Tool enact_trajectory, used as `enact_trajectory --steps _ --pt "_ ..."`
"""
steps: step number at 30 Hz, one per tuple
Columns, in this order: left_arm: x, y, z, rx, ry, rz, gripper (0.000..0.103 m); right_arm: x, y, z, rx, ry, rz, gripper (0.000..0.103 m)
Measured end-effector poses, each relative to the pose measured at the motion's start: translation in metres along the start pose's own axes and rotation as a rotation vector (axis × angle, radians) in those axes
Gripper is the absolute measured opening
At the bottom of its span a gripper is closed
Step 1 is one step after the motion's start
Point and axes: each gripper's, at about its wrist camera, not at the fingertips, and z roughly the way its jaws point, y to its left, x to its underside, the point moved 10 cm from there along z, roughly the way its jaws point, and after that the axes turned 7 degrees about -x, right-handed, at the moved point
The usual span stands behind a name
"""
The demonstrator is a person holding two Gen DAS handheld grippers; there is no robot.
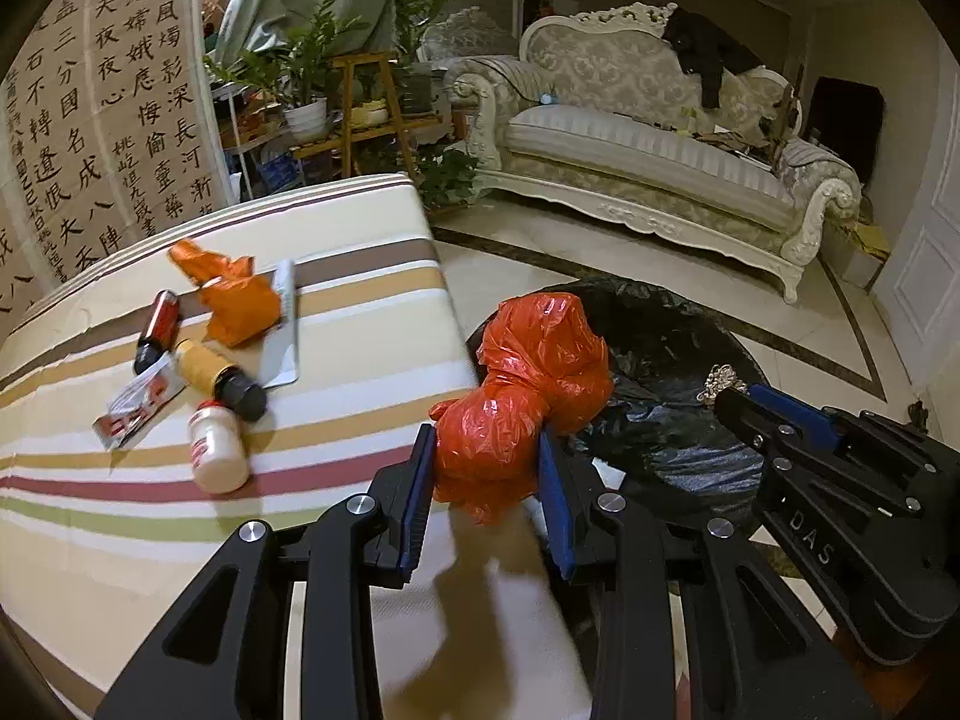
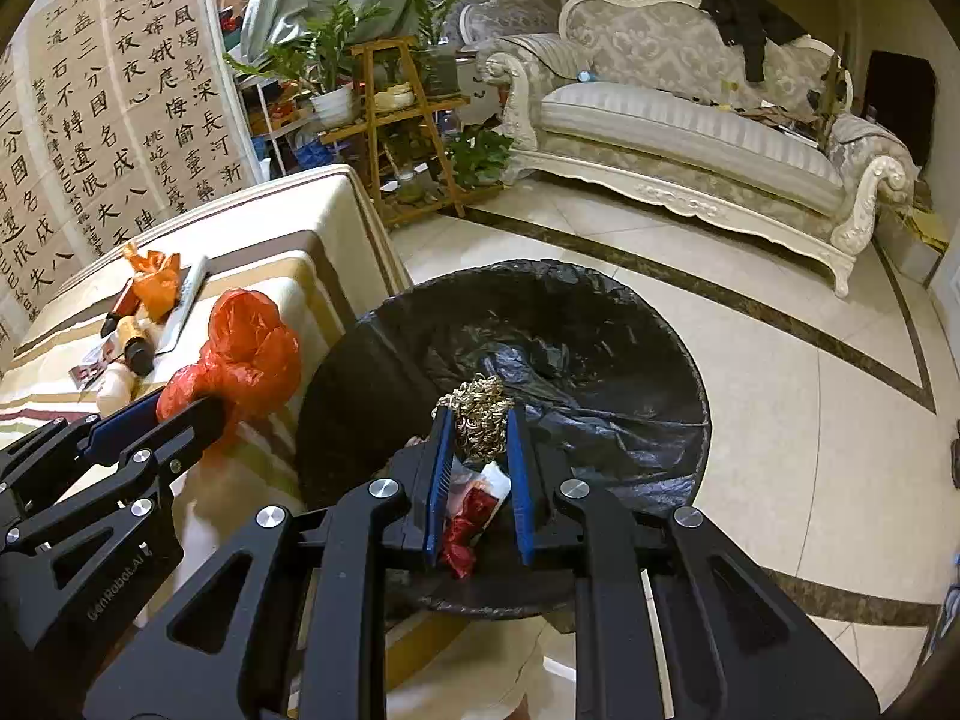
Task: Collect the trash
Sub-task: 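Open both grippers to drop the bag and scrubber into the bin, then grasp the white bottle with the right gripper while left tool returns to table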
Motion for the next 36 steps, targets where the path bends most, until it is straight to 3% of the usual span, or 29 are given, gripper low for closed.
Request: enact_trajectory --steps 4,6,8,9,24,36 --pt "-0.004 -0.009 0.007 0.01 0.0 0.02 0.035 -0.003 -0.007 0.004 -0.005 0.004 0.015 0.02" --pt "-0.006 -0.011 0.008 0.01 -0.001 0.021 0.04 -0.004 -0.011 0.005 -0.004 0.002 0.025 0.027" --pt "-0.006 -0.01 0.009 0.009 -0.004 0.017 0.052 -0.005 -0.015 0.006 -0.001 -0.001 0.036 0.029" --pt "-0.007 -0.009 0.009 0.006 -0.009 0.011 0.053 -0.005 -0.016 0.006 -0.002 -0.001 0.04 0.03" --pt "-0.008 0.012 -0.005 -0.012 -0.019 -0.037 0.062 -0.004 -0.015 0.005 -0.004 0.001 0.042 0.03" --pt "0.001 0.075 -0.019 -0.11 -0.025 -0.107 0.062 -0.008 0.037 0.011 -0.068 0.019 -0.029 0.031"
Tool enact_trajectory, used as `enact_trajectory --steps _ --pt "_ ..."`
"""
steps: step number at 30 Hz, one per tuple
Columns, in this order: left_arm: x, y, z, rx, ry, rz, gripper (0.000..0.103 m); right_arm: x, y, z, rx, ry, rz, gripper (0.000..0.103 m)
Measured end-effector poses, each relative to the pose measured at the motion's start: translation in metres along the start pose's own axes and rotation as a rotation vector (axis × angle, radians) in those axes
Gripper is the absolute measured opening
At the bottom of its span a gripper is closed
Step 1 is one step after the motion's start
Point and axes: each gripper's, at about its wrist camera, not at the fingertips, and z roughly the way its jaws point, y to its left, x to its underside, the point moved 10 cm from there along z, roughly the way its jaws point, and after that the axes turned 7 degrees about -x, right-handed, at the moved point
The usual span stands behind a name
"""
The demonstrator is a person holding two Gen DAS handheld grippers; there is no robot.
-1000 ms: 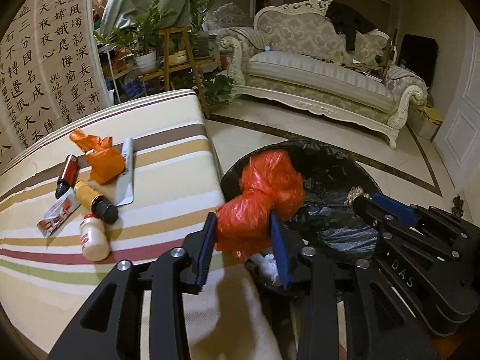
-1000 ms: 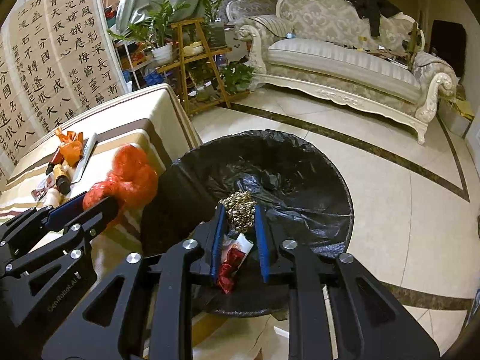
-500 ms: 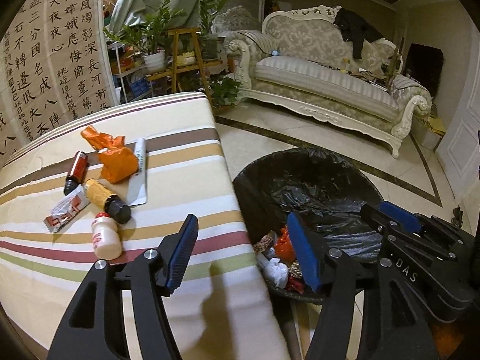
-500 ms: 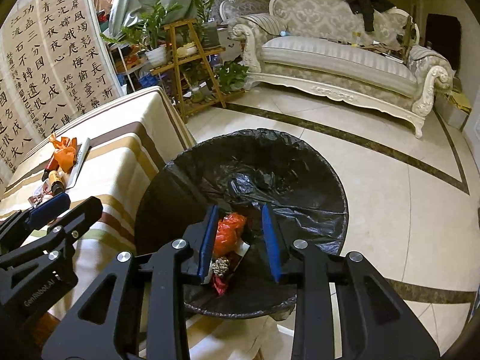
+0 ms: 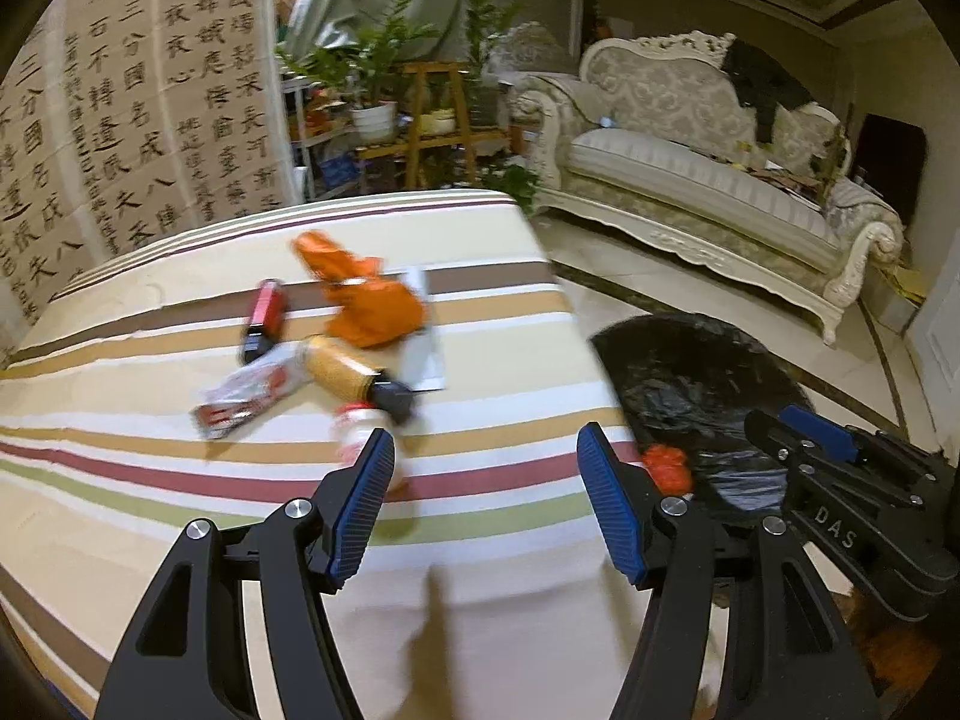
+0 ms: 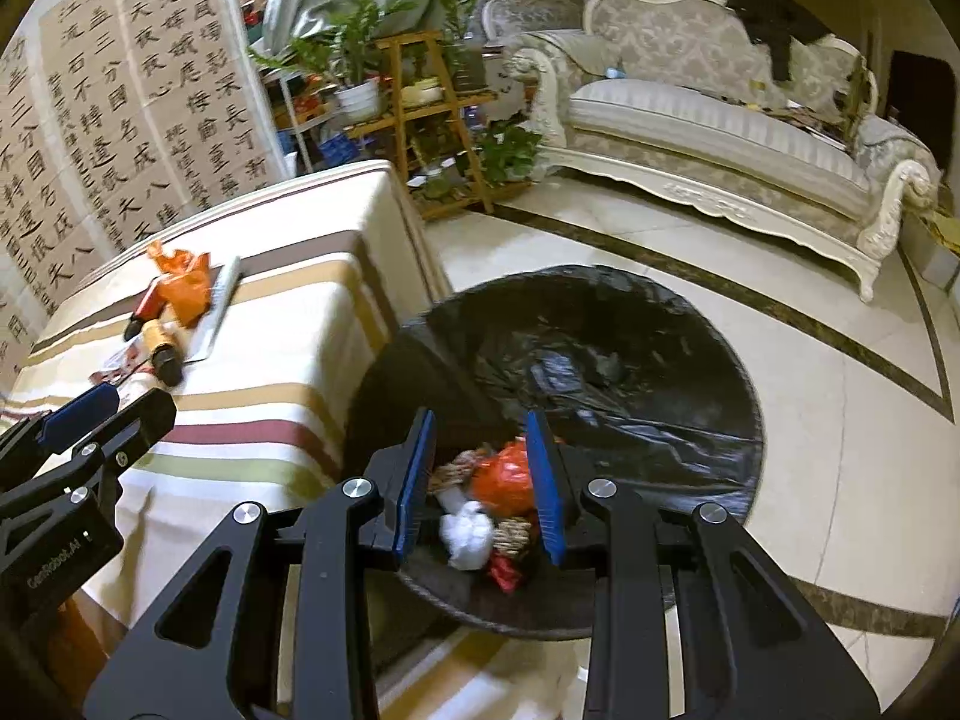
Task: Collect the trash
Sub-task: 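Grasp the white bottle with the right gripper while left tool returns to table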
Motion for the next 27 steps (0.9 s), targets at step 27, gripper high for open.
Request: enact_trajectory --steps 27 --pt "0.028 0.163 0.002 -0.207 0.042 -0.184 0.063 -0.006 0.172 0.023 -0.192 0.053 -0.25 0.031"
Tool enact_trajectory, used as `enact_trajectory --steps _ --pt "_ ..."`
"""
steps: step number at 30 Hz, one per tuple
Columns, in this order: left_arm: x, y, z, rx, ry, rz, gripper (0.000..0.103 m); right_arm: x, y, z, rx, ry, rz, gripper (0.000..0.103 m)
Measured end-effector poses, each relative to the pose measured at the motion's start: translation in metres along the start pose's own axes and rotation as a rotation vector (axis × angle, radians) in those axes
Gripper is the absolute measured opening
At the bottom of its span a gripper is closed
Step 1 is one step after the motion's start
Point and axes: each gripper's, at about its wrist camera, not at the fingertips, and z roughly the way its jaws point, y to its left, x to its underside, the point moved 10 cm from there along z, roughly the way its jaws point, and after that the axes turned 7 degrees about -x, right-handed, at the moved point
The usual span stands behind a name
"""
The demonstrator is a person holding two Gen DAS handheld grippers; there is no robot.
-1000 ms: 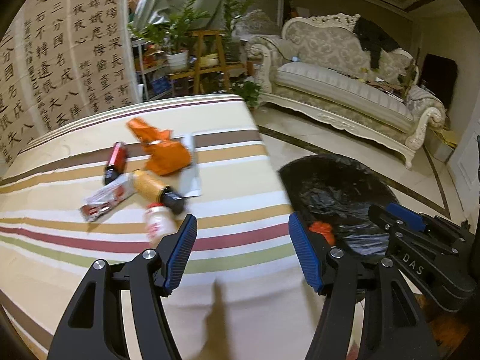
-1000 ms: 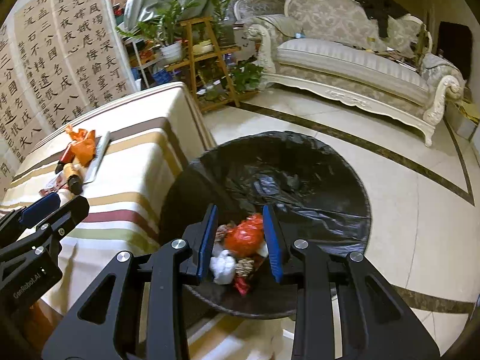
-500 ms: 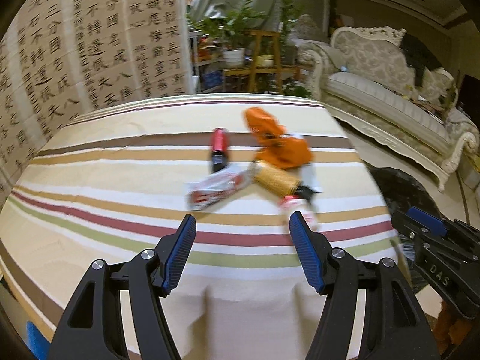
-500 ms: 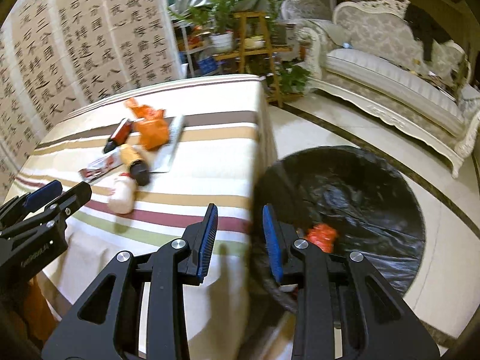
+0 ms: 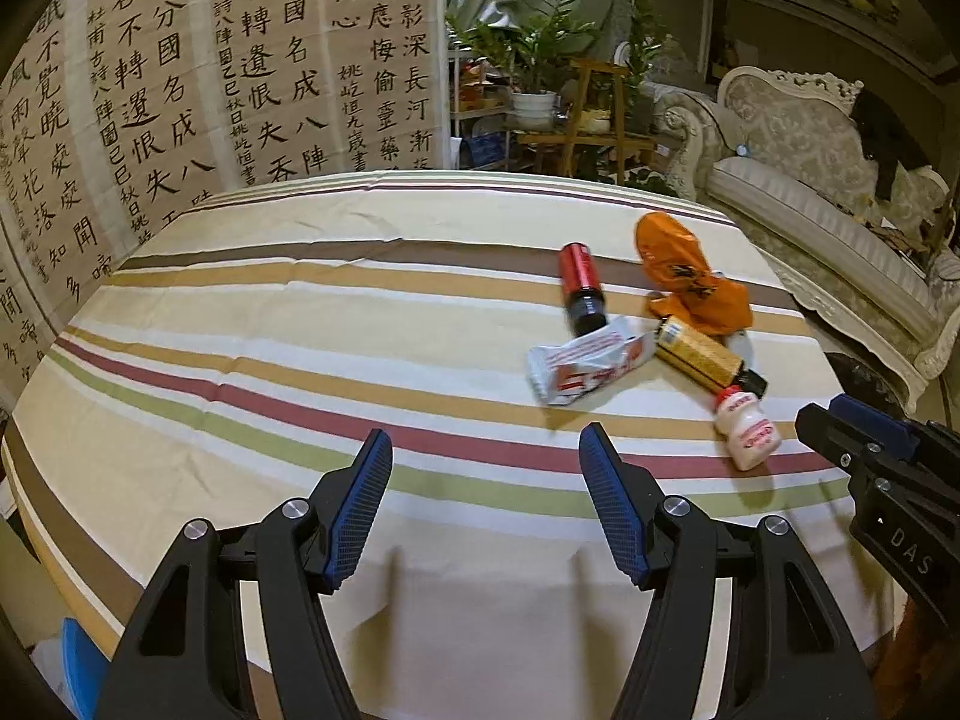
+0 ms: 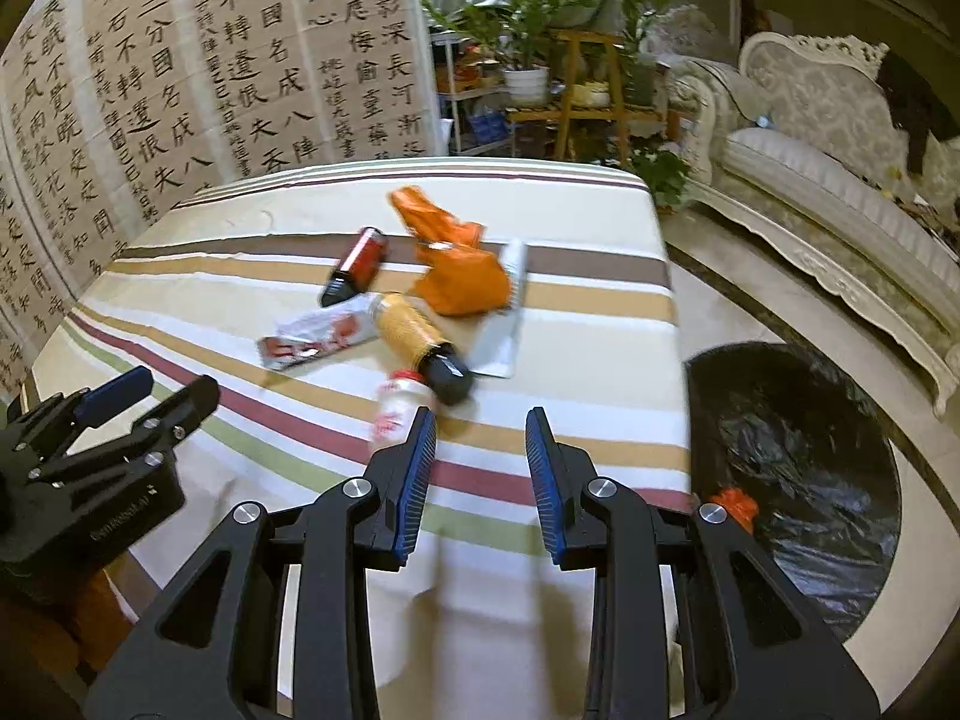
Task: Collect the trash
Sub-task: 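Grasp the white bottle with the right gripper while left tool returns to table, then grasp the white-and-red printed tube with left gripper while right holds white bottle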
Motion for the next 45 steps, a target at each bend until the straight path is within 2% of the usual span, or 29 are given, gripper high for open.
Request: enact_trajectory --steps 12,19,26,36,45 --pt "0.004 0.018 0.007 -0.005 0.014 -0.016 0.064 0.003 0.028 0.025 -0.015 0.057 -0.041 0.031" --pt "0.004 0.017 0.006 0.009 0.012 -0.012 0.065 0.007 0.031 0.033 -0.018 0.082 -0.044 0.027" --pt "0.0 0.008 0.006 0.027 0.011 0.009 0.067 0.007 0.032 0.028 -0.014 0.068 -0.052 0.027" --pt "-0.003 -0.016 0.006 0.071 0.015 0.055 0.068 0.014 0.003 0.007 0.026 0.045 -0.016 0.027" --pt "-0.008 -0.038 0.017 0.086 0.036 0.1 0.068 0.015 -0.029 0.011 0.049 0.049 0.046 0.027"
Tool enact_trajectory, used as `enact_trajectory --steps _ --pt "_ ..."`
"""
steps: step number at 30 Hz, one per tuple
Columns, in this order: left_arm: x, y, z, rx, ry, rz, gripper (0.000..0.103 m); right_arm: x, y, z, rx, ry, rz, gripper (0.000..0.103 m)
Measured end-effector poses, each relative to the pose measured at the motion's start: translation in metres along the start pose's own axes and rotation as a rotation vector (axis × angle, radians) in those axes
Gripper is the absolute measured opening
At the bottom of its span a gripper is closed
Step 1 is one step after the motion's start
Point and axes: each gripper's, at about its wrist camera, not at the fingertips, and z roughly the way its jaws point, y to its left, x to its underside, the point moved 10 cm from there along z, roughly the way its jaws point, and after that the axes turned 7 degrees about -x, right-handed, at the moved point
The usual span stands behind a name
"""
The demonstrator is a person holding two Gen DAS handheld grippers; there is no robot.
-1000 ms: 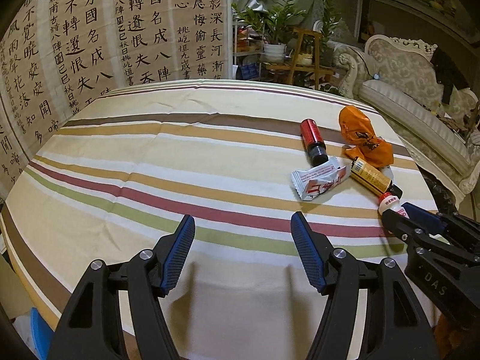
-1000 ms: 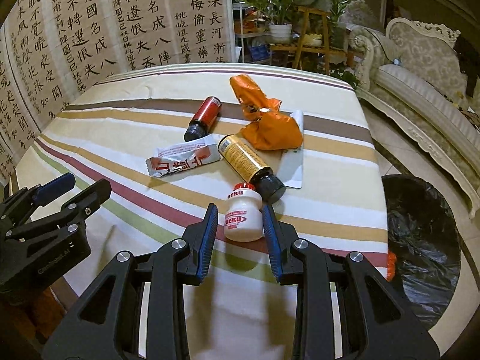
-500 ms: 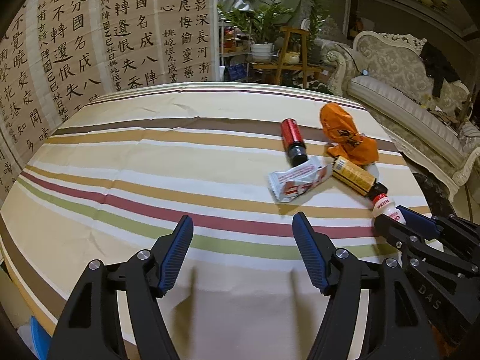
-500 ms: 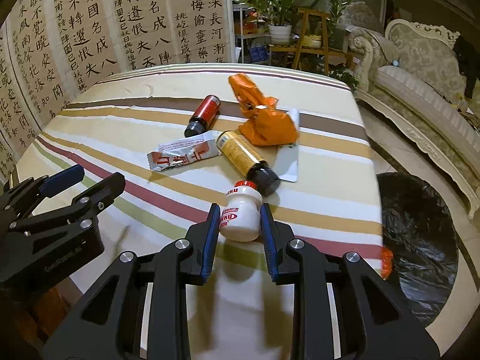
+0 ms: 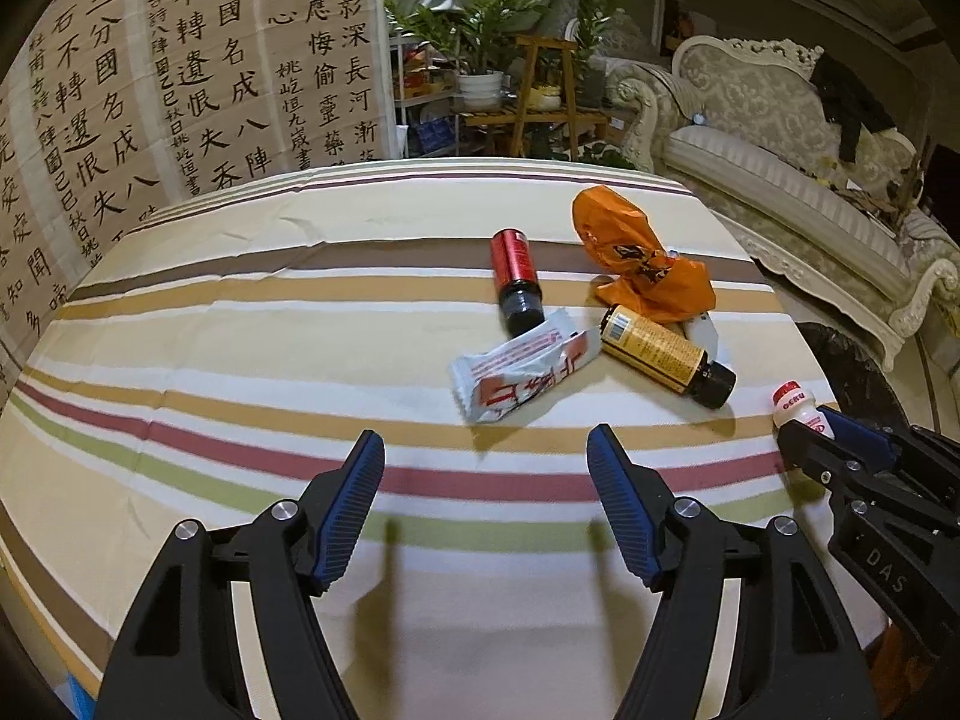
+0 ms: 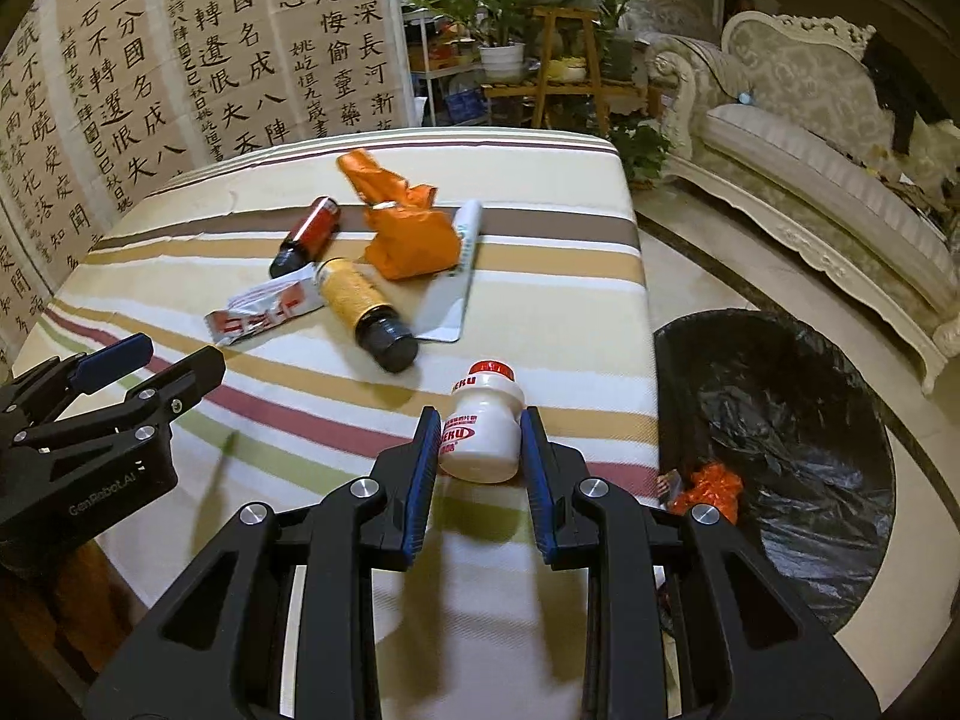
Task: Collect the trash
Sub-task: 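Grasp the white-and-red printed tube with left gripper while right holds white bottle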
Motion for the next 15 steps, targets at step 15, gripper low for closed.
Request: enact_trajectory --steps 15 --pt "-0.018 -0.007 0.029 -0.011 0.043 0.037 0.068 -0.013 -0.017 0.017 -0.03 0.02 0.034 0.026"
